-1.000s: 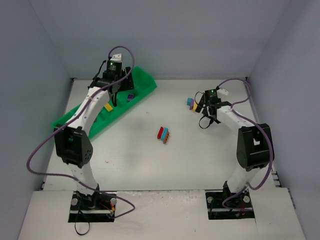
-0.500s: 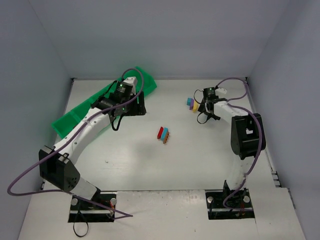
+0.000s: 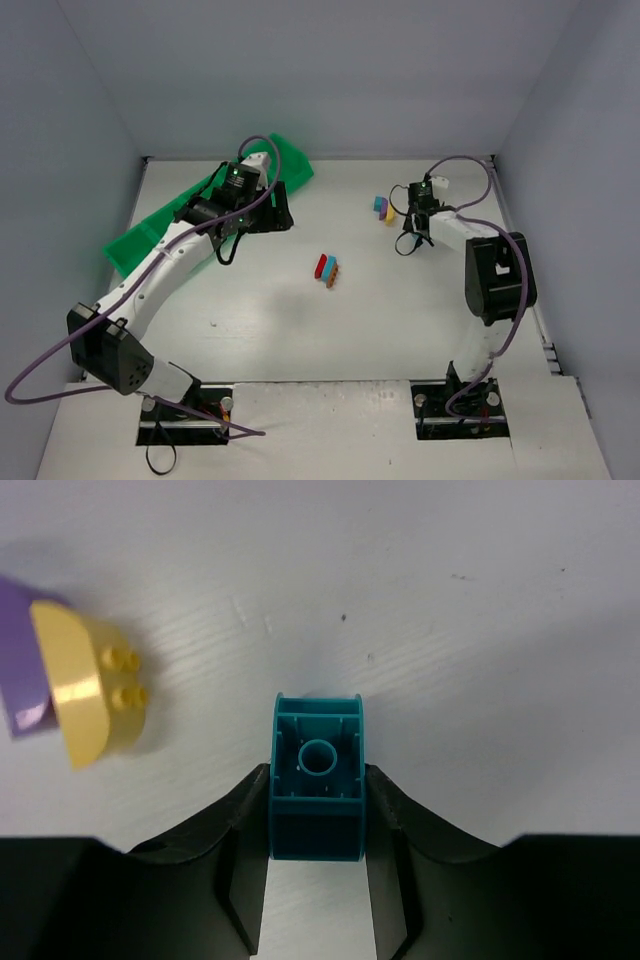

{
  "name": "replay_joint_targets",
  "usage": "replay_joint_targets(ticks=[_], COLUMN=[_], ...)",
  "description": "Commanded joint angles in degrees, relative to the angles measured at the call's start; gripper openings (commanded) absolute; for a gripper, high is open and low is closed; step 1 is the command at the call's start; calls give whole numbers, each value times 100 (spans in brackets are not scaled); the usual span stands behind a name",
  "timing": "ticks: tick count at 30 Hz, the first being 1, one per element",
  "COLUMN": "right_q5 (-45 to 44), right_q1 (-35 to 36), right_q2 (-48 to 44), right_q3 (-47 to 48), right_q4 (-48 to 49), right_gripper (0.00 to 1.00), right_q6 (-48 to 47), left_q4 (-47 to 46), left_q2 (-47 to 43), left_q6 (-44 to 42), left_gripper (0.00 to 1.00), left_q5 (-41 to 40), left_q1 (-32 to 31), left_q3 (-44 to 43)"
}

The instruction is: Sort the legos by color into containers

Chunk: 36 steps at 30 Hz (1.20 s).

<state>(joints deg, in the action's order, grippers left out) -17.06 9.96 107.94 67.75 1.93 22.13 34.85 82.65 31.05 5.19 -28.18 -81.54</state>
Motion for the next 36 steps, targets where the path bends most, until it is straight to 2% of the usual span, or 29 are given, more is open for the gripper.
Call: replay_joint_targets(ticks=[1, 3, 4, 7, 11, 16, 21, 30, 36], right_q5=[438, 1167, 1909, 2775, 3620, 4719, 5527, 6583, 7084], right_q1=[261, 410, 445, 682, 964, 1131, 1140, 1123, 1131], right_q2=[-1255, -2029, -2536, -3259, -3701, -4017, -4000, -3684, -3587], right_q3=[-594, -1163, -1332, -1720, -1747, -1757, -1502, -869, -429], right_q4=[912, 1545, 1773, 2276, 2180, 2285, 2154, 1442, 879], right_gripper=[0, 0, 0, 0, 0, 0, 0, 0, 0], right_q6=[-734, -973, -1226, -1614, -1905, -1844, -1844, -2317, -2643], left_q4=[-233, -277, -303, -444, -725, -1234, -1604, -2148, -2307], left_q2=[-48, 92, 137, 321, 576, 813, 902, 305, 67], left_q6=[191, 279, 357, 577, 929, 1491, 1361, -1792, -2709], left_gripper=[63, 63, 63, 63, 64, 64, 64, 64, 63], left_q5=[394, 561, 762, 1184, 1676, 2293, 2609, 3443, 4673], left_q1=[-12, -20, -20, -20, -21, -64, -108, -30, 296], left_q3=[-433, -643, -766, -977, -1171, -1321, -1286, -443, -117])
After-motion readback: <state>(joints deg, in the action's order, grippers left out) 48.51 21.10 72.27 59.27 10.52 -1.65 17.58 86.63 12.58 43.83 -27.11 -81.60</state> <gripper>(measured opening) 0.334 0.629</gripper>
